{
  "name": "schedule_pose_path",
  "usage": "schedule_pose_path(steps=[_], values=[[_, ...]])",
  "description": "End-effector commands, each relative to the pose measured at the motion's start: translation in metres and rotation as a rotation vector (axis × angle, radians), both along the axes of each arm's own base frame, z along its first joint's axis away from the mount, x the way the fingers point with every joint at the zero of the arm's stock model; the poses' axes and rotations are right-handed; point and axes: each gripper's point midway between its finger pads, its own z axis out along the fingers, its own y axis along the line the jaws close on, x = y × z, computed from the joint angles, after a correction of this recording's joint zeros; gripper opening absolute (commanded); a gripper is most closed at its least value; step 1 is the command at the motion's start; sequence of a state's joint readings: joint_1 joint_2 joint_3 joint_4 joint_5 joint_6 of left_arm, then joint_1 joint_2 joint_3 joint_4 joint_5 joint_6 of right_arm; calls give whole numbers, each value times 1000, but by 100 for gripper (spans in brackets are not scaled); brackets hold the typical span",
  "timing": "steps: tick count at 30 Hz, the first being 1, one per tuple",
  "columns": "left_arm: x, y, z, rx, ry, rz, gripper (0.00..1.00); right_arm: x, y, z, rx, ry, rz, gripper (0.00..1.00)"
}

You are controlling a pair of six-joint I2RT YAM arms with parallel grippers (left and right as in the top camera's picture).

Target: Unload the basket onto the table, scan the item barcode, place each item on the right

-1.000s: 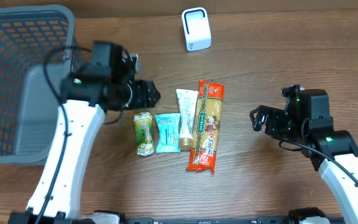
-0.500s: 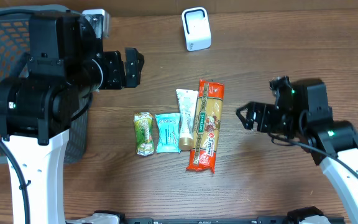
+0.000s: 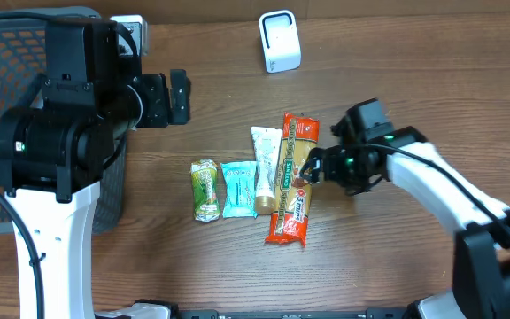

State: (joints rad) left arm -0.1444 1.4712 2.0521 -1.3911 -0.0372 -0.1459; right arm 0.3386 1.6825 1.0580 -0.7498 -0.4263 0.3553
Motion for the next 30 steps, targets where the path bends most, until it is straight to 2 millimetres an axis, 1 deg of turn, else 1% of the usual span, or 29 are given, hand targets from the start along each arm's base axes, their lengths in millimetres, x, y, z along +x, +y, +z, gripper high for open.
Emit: schedule_pose_path(steps=[1,5,7,10,13,16,22,26,27,29,30], values=[[1,23,0,138,-3,60,100,-6,20,-15,24,66,-8,99],[-2,25,-3,147,12,64,100,-7,35,-30,30,109,-55,98],[-2,25,-3,147,12,64,100,-6,40,-35,37,121,-86,96],[-2,23,-3,136,11,63,100,-7,42,-41,49,131,-130,89],[-2,20,-4,120,16,55,100,-9,41,-49,58,139,-166,80],[-2,20,-4,120,15,55,100,-12,40,-58,69,150,-205,75],[-2,20,-4,120,16,54,100,-11,41,-60,88,152,-241,75],[-2,20,-4,120,15,55,100,-10,39,-65,72,174,-309,74],[-2,20,-4,120,15,55,100,-10,40,-68,64,176,-320,72],[-2,20,-4,120,15,55,100,-12,42,-73,53,182,-321,60],[-2,20,-4,120,15,55,100,-13,45,-77,50,184,-313,31]])
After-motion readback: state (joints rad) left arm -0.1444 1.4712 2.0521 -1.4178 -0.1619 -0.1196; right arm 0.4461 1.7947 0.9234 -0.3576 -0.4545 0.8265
